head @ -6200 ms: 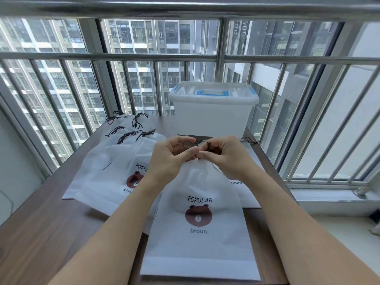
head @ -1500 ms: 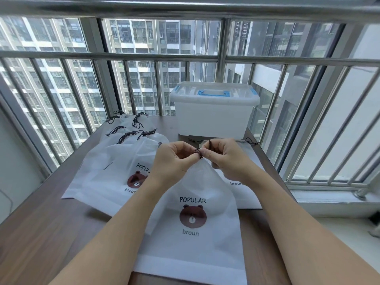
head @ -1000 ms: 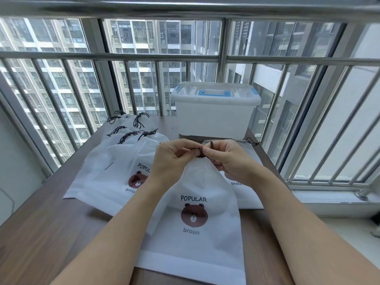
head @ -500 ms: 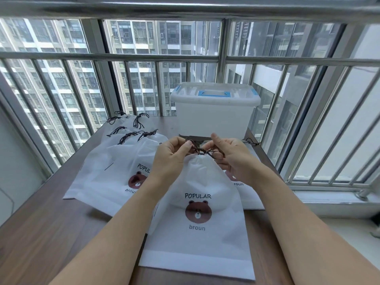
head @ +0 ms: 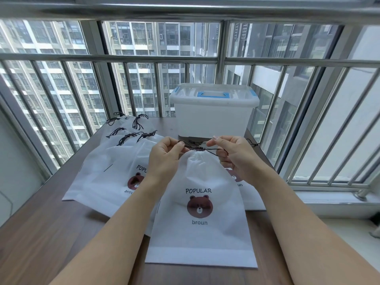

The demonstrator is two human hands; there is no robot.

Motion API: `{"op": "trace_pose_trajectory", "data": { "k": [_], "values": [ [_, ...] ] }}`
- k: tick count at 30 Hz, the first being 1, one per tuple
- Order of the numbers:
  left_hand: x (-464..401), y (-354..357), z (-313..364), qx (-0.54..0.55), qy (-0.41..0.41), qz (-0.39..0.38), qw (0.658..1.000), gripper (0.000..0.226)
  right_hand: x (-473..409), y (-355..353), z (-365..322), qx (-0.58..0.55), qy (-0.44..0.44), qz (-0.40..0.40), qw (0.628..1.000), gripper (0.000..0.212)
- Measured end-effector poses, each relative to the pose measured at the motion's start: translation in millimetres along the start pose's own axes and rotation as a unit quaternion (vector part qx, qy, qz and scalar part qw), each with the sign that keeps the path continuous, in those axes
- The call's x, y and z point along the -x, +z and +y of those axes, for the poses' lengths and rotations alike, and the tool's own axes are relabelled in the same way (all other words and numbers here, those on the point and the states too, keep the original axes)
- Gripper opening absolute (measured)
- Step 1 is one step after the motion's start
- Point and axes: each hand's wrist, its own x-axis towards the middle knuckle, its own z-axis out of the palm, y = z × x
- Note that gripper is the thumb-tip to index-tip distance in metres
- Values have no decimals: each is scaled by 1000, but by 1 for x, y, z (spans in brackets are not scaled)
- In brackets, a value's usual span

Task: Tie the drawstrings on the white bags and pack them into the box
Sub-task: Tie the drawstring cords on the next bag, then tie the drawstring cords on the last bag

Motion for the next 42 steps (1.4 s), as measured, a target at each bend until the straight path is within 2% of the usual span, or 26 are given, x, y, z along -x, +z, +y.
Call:
{"op": "trace_pose_trajectory", "data": {
  "k": [8,12,15,17,18,20,22,24,26,27,28,29,31,32,33,34,36,37,39,42],
  "values": [
    [-5,-1,-1,3,-19,48,999,22,0,-6,-2,41,-32,35,998,20],
    [-4,0,1,32,-24,60,997,20,0,-10,-4,48,-33,52,997,24],
    [1,1,4,40,-21,24,999,17,8,-11,-2,108,12,-26,994,38],
    [2,-1,3,29,-11,-1,1000,14,13,-7,3,213,18,-88,973,35],
    [1,-3,2,19,-3,-17,1000,14,14,-4,5,236,13,-91,968,33],
    [-1,-6,0,-11,19,-59,998,25,10,3,11,174,-5,-62,983,27],
    [0,-7,-1,-91,66,-96,989,38,5,8,17,69,-25,-31,997,21],
    [1,-8,-1,-180,134,-95,970,43,2,12,20,5,-24,-38,999,25],
    [-1,-12,8,-160,148,-65,974,42,-3,13,22,-32,-13,-39,999,31],
    [-3,-17,16,-141,133,-49,980,43,-7,12,22,-4,-24,-9,1000,31],
    [-7,-23,25,-140,119,-33,982,42,-10,8,22,77,-51,36,995,30],
    [-11,-30,36,-160,110,-24,981,40,-13,2,24,201,-78,79,973,29],
    [-18,-47,57,-237,91,-27,967,41,-17,-9,34,433,-87,80,893,53],
    [-21,-54,64,-285,78,-34,955,44,-19,-12,39,508,-71,63,856,67],
    [-23,-60,71,-334,61,-42,940,47,-22,-15,43,550,-55,53,832,72],
    [-24,-67,73,-383,41,-51,921,49,-23,-15,43,562,-48,49,824,66],
    [-27,-75,68,-474,14,-70,878,54,-25,-14,41,536,-57,53,841,40],
    [-28,-78,61,-497,11,-70,865,55,-26,-14,40,521,-63,51,850,41],
    [-31,-84,36,-483,32,-47,874,58,-25,-13,39,512,-78,43,854,39],
    [-30,-88,-8,-432,107,31,895,62,-20,-5,36,483,-118,58,866,21]
  ]
}}
